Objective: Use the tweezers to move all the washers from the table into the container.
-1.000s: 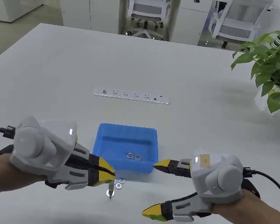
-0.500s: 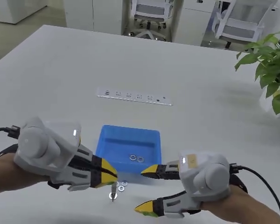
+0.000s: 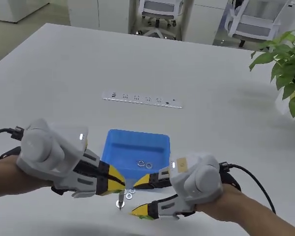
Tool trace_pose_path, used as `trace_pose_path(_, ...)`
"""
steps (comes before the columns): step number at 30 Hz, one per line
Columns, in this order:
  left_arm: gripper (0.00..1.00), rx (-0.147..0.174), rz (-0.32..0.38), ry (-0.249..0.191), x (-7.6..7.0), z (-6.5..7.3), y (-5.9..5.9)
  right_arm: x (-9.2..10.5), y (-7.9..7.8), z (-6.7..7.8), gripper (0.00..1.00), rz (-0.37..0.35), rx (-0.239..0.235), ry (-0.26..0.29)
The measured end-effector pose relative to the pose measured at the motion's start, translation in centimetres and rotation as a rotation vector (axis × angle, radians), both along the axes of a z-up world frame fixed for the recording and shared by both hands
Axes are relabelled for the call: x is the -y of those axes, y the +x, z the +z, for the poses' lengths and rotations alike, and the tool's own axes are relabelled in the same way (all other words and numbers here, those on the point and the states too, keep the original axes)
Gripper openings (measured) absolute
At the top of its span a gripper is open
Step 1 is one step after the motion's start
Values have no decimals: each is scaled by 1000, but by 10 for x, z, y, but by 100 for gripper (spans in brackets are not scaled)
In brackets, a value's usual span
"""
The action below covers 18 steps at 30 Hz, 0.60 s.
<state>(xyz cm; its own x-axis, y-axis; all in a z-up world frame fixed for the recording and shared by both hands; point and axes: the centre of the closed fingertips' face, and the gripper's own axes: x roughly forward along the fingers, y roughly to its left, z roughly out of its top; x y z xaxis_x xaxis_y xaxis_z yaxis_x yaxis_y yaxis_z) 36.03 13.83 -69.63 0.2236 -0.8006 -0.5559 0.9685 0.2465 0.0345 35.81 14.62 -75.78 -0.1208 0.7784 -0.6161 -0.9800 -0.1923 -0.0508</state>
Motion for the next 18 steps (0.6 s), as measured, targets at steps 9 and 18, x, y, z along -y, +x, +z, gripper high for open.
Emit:
trace_pose_path(9, 5, -3, -5, 6, -1, 0, 1, -10, -2, -7, 25, 31, 4, -19)
trace_pose_path(18, 5, -8, -4, 5, 0, 0, 1, -17, -2, -13, 18, 64, -1, -44)
